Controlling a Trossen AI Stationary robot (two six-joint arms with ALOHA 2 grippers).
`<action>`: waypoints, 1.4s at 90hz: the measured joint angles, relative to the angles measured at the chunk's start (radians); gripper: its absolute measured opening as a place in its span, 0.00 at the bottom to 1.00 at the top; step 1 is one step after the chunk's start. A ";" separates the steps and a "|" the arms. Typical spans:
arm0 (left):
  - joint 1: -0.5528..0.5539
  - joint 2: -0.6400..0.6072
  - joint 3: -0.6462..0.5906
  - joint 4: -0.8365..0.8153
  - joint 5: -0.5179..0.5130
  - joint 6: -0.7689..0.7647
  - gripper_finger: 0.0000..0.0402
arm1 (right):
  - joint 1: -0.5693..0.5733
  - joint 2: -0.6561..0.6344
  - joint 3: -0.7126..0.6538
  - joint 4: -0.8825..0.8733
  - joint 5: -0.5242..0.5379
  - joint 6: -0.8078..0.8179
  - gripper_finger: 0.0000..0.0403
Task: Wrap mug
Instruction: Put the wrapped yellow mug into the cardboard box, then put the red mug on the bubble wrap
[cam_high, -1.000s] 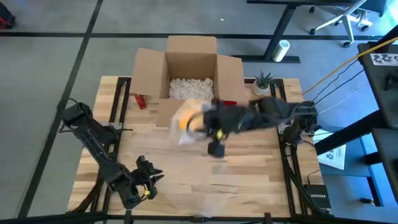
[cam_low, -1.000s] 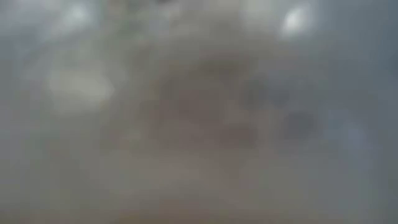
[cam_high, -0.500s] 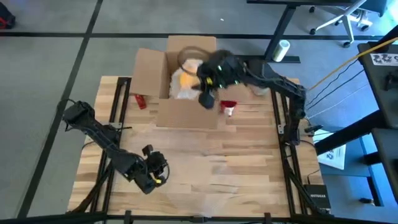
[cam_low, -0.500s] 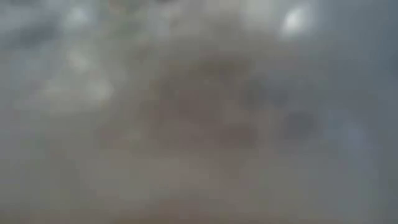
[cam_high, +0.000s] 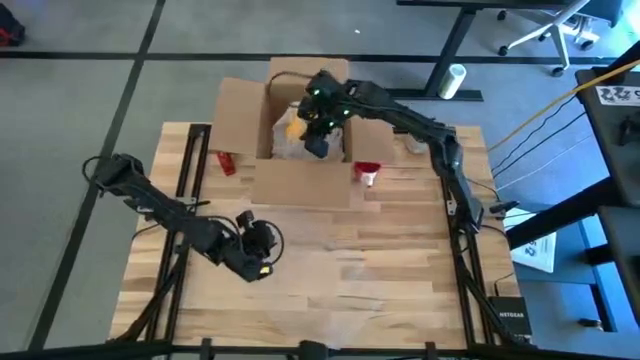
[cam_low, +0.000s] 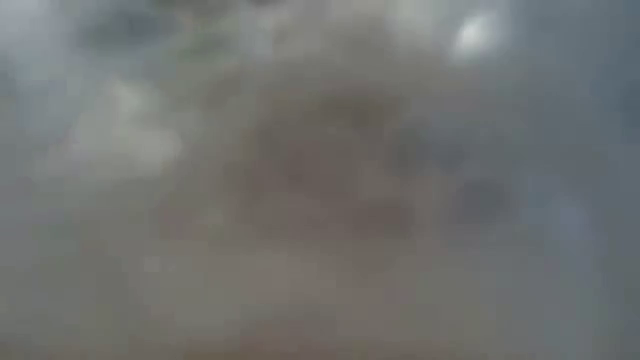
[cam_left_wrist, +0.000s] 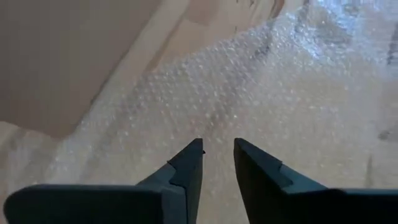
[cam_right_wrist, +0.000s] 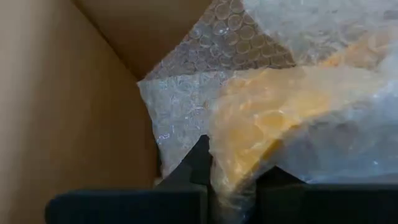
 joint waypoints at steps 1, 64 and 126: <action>0.000 0.000 0.000 0.002 0.000 0.000 0.18 | 0.000 0.005 0.000 -0.010 0.001 0.004 0.01; 0.016 -0.036 0.000 -0.009 0.009 0.053 0.18 | 0.028 0.134 0.008 -0.099 0.106 0.044 0.17; 0.023 -0.046 0.000 -0.009 0.010 0.082 0.18 | 0.028 -0.074 0.011 0.148 0.123 0.043 0.40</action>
